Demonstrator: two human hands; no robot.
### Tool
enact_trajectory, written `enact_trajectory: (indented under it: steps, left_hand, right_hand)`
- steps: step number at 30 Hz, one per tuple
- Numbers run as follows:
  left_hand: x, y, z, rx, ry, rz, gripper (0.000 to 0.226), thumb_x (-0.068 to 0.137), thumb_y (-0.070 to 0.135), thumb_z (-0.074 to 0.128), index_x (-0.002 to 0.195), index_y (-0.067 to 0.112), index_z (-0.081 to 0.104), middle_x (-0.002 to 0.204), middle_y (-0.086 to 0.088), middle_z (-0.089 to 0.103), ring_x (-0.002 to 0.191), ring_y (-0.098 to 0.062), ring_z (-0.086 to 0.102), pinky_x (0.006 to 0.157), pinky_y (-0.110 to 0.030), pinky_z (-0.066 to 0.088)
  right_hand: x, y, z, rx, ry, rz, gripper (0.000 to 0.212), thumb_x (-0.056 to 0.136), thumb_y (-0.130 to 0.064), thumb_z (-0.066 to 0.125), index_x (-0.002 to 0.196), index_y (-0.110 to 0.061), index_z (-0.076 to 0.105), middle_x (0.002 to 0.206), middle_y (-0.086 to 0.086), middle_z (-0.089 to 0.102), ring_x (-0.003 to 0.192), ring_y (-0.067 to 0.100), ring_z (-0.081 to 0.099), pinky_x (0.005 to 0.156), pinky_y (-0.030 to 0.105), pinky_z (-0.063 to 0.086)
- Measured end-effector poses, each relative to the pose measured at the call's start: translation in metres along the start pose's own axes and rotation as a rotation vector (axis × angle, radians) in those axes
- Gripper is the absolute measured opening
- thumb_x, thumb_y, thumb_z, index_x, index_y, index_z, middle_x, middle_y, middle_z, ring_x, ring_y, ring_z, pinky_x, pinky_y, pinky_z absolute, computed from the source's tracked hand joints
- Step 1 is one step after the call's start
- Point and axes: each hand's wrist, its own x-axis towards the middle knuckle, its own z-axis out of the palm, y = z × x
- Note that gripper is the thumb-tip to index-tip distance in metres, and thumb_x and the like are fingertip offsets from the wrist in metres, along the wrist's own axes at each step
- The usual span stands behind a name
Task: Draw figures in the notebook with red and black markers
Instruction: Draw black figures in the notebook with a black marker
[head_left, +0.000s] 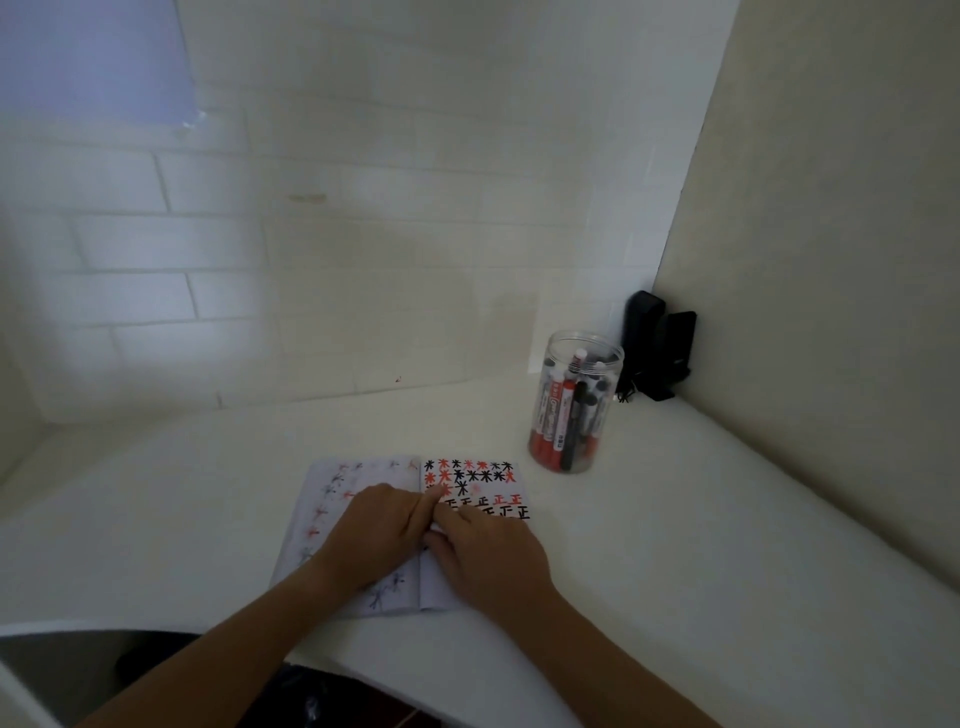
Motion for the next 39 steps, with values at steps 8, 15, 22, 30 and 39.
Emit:
enact_trajectory:
  steps: [8,15,22,30,39]
  left_hand:
    - [0.0,-0.003,-0.001,0.042,0.083,-0.081,0.07,0.11,0.047,0.019,0.056,0.019,0.053,0.044,0.003,0.051,0.036,-0.015,0.045,0.044,-0.026,0.027]
    - [0.004,0.004,-0.004,-0.114,0.072,-0.262,0.038,0.106,0.048,0.027,0.079,0.028,0.044,0.069,0.01,0.049,0.067,-0.01,0.047,0.065,-0.031,0.04]
    - [0.0,-0.008,0.011,0.143,-0.3,-0.381,0.066,0.091,0.061,0.019,0.141,0.026,0.043,0.158,0.0,0.034,0.152,-0.023,0.017,0.124,-0.047,0.012]
    - [0.003,-0.007,0.007,0.171,-0.464,-0.394,0.087,0.082,0.08,-0.007,0.156,0.043,0.022,0.169,0.005,0.003,0.155,-0.02,-0.009,0.124,-0.05,-0.007]
    - [0.005,-0.005,0.004,0.136,-0.464,-0.407,0.079,0.084,0.07,0.001,0.155,0.044,0.025,0.168,0.004,0.008,0.155,-0.02,-0.004,0.124,-0.051,-0.004]
  right_hand:
    - [-0.002,0.005,-0.007,-0.047,-0.013,0.062,0.034,0.099,-0.052,0.043,0.086,-0.028,0.062,0.052,-0.005,0.061,0.04,0.013,0.059,0.036,0.023,0.037]
    - [-0.005,0.021,-0.013,0.181,0.02,0.281,0.041,0.109,-0.047,0.029,0.105,-0.024,0.063,0.09,-0.006,0.068,0.073,0.014,0.067,0.057,0.028,0.055]
    - [0.008,0.03,-0.035,0.813,0.027,0.52,0.033,0.108,-0.011,0.049,0.133,-0.028,0.06,0.092,-0.017,0.068,0.079,0.002,0.067,0.074,0.019,0.054]
    - [0.013,0.025,-0.044,1.696,-0.125,0.978,0.033,0.103,0.003,0.046,0.127,-0.012,0.064,0.107,0.021,0.075,0.096,0.036,0.074,0.073,0.034,0.059]
    - [0.011,0.011,-0.04,1.478,-0.153,0.961,0.035,0.111,-0.028,0.041,0.105,-0.006,0.068,0.07,0.016,0.056,0.051,0.021,0.05,0.045,0.025,0.033]
